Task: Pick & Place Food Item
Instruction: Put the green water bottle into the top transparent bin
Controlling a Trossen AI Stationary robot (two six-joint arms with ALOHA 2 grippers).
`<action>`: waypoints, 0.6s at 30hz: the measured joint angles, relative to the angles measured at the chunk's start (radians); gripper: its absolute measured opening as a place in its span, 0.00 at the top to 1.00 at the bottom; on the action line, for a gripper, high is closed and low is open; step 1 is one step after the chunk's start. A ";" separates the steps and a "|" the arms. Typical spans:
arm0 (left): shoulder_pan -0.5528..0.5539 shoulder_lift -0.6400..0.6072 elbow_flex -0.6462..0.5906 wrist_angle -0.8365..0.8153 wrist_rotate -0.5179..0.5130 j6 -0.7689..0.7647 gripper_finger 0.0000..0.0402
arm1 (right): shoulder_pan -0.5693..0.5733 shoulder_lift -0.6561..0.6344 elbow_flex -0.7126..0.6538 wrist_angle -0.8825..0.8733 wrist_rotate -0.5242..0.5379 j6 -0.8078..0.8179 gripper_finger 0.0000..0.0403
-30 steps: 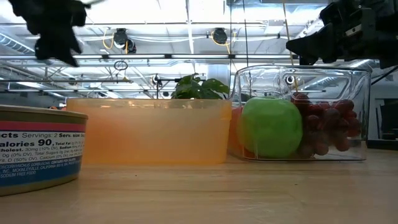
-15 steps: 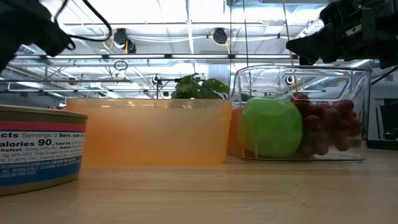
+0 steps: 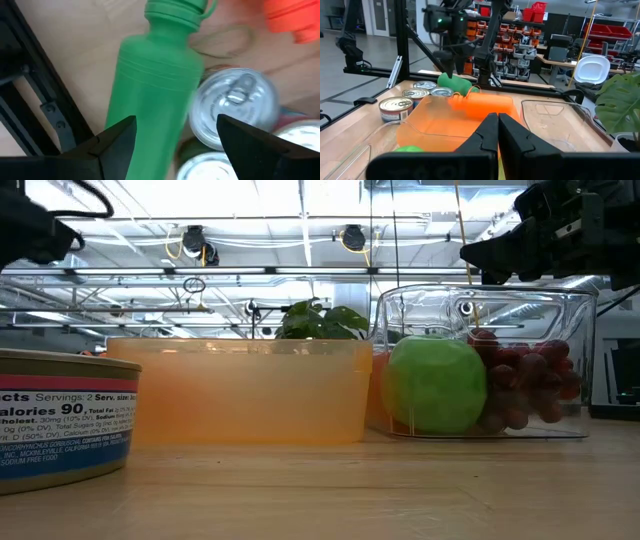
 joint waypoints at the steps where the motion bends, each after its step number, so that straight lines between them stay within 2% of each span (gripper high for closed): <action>1: -0.005 0.022 0.000 -0.007 -0.003 0.000 0.29 | 0.000 0.000 0.000 0.000 0.000 0.000 1.00; 10: -0.007 0.159 0.002 -0.023 0.009 -0.026 0.30 | 0.000 0.000 0.000 0.000 0.000 0.000 1.00; 18: -0.007 0.209 0.002 -0.024 0.025 -0.090 0.27 | 0.000 0.000 0.000 0.000 0.000 0.000 1.00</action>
